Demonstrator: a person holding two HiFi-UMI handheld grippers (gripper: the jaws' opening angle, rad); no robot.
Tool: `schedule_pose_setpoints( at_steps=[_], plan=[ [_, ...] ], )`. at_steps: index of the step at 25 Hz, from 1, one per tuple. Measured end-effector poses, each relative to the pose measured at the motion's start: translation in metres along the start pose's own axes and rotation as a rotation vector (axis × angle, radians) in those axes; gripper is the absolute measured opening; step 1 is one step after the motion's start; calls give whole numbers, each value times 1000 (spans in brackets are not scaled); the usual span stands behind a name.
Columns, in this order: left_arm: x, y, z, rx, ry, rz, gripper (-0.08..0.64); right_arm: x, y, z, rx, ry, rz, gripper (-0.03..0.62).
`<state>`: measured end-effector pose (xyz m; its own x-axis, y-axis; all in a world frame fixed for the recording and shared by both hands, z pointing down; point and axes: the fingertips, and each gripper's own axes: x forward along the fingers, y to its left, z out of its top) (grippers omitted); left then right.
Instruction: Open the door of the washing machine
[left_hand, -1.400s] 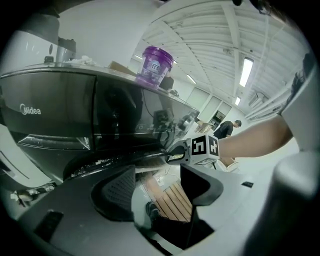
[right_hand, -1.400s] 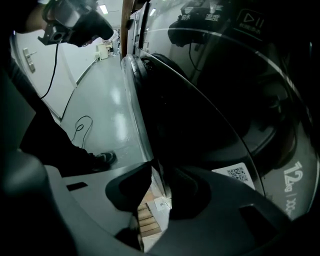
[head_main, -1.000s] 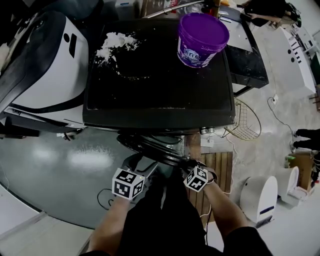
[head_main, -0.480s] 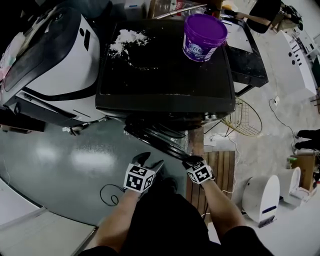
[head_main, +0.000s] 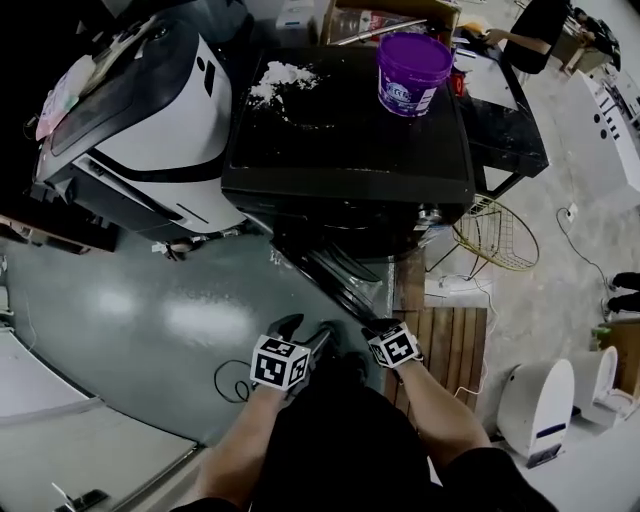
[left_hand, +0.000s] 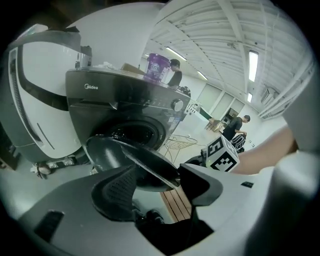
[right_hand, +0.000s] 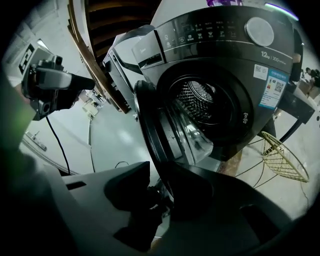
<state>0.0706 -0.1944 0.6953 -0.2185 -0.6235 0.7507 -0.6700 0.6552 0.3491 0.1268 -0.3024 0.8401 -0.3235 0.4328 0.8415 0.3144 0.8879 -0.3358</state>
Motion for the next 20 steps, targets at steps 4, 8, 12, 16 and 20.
schedule_pose_setpoints(
  at_steps=[4, 8, 12, 16, 20],
  plan=[
    [-13, -6, -23, -36, 8, 21, 287, 4, 35, -13, 12, 17, 73, 136],
    [-32, -2, -37, -65, -9, 37, 287, 12, 73, -23, -42, 79, 117, 133],
    [-53, 14, -45, -87, -34, 50, 287, 20, 110, -28, -34, 147, 117, 135],
    [-79, 33, -44, -52, -66, 48, 287, 28, 144, -26, -6, 152, 142, 136],
    [-112, 62, -52, -43, -100, 68, 287, 33, 179, -10, -28, 141, 149, 135]
  ],
)
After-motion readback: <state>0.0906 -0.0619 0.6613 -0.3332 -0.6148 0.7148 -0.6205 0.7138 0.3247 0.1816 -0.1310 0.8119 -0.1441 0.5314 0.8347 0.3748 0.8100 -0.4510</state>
